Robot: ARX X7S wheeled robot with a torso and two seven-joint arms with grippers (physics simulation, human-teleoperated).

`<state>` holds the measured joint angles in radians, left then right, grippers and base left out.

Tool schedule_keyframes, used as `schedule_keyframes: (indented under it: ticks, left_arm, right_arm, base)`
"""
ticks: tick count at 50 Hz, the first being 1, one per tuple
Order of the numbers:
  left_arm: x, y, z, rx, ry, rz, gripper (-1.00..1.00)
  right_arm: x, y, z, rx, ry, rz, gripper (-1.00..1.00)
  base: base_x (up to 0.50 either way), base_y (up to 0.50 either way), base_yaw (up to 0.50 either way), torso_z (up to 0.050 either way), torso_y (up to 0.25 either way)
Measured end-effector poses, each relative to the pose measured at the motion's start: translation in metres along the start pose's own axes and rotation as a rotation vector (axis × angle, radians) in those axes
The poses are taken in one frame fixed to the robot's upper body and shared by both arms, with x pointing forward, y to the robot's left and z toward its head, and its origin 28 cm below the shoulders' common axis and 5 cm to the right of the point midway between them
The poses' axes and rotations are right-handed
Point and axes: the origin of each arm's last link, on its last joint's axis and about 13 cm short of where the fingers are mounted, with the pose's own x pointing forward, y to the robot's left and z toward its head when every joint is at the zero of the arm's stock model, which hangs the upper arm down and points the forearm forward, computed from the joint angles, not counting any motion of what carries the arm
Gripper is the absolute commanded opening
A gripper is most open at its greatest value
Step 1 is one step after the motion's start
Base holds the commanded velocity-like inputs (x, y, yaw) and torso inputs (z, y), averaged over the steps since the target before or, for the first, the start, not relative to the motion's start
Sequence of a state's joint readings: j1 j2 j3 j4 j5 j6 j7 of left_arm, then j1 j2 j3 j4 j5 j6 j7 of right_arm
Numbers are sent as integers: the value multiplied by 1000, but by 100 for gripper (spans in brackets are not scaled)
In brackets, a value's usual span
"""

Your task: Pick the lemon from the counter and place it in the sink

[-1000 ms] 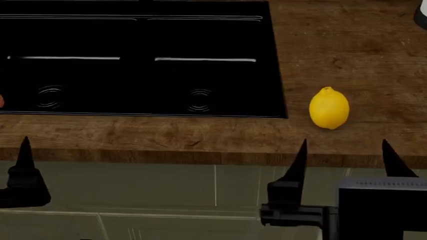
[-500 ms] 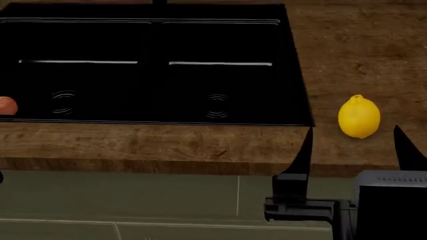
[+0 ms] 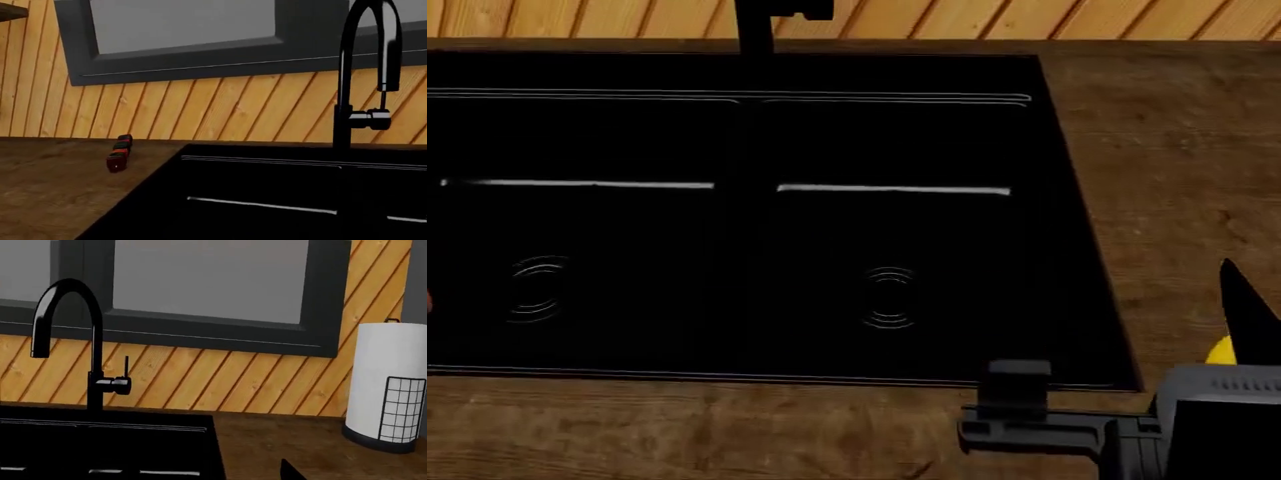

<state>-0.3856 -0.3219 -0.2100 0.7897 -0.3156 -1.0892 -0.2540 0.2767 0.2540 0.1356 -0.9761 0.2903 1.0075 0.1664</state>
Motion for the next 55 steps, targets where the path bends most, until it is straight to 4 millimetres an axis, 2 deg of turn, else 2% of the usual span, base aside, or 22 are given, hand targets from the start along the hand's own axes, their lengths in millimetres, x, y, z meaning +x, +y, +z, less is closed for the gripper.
schedule_keyframes:
  ticks: [14,29,55]
  left_arm:
    - [-1,0,0,-8,3,-4,100]
    - [0,-1,-1,-12,6,-12,100]
    - [2,-1,-9,-14,24,-12,100]
  right_arm:
    - [-2,0,0,5,-3,0,100]
    - [-4,-2,8,-11,4,-19,100]
    - [-17,-36,45,-83,99,-227,100]
  base:
    - [487,16,0,0,1]
    - [0,0,0,0,0]
    - [0,0,0,0,0]
